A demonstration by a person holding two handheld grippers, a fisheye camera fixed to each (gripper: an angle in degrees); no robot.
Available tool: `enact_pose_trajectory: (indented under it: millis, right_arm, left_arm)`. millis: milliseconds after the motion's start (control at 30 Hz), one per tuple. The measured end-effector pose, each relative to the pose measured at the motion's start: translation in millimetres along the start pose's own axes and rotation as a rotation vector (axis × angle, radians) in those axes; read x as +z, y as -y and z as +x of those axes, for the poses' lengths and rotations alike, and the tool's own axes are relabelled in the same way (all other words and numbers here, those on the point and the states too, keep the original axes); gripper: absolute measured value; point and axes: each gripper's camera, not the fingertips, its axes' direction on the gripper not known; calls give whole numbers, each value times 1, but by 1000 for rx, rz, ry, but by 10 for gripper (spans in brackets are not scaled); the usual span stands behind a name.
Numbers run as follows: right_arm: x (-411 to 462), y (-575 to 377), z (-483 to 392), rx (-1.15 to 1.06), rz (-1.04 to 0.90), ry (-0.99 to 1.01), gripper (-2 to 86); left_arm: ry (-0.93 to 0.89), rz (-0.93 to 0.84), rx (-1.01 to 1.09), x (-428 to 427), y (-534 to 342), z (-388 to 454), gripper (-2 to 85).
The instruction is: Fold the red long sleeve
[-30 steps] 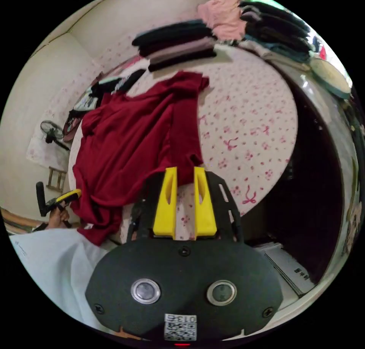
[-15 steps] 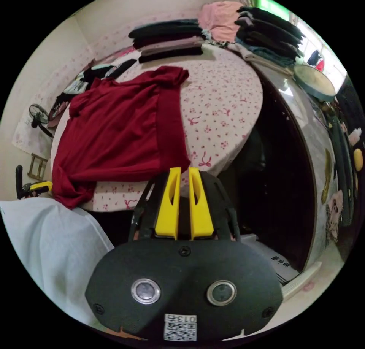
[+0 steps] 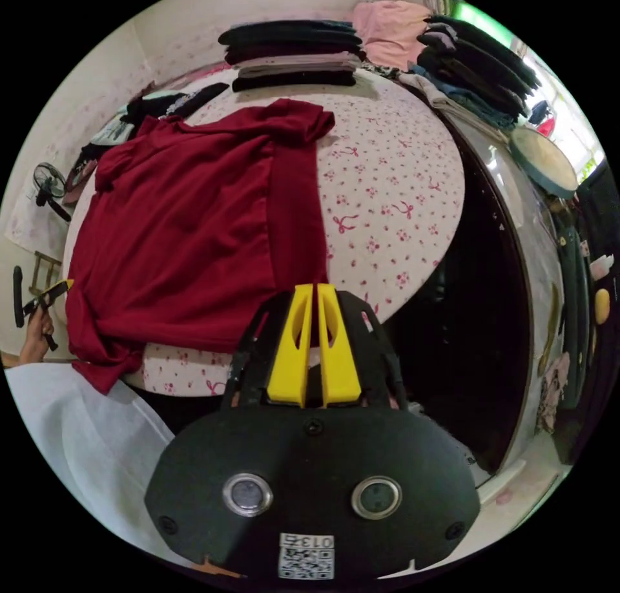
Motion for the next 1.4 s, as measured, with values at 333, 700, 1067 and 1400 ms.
enact_pose_trajectory:
  millis: [333,700,1067,1400]
  right_arm:
    - [-5,-17,10,26,-15,21,27]
    - [-21,-1,-48,-207,120,46,66]
    - [-4,-2,-46,-261,9,-14,21]
    - [-34,10,-100,-555,141,347,95]
  left_arm:
    - [-80,29,-53,-17,-36,-35,25]
    - [-185,4,512,-23,-58,94,129]
    - [-311,-80,590,-9,-77,88,38]
    - [-278,-64,678,5,-77,120,38]
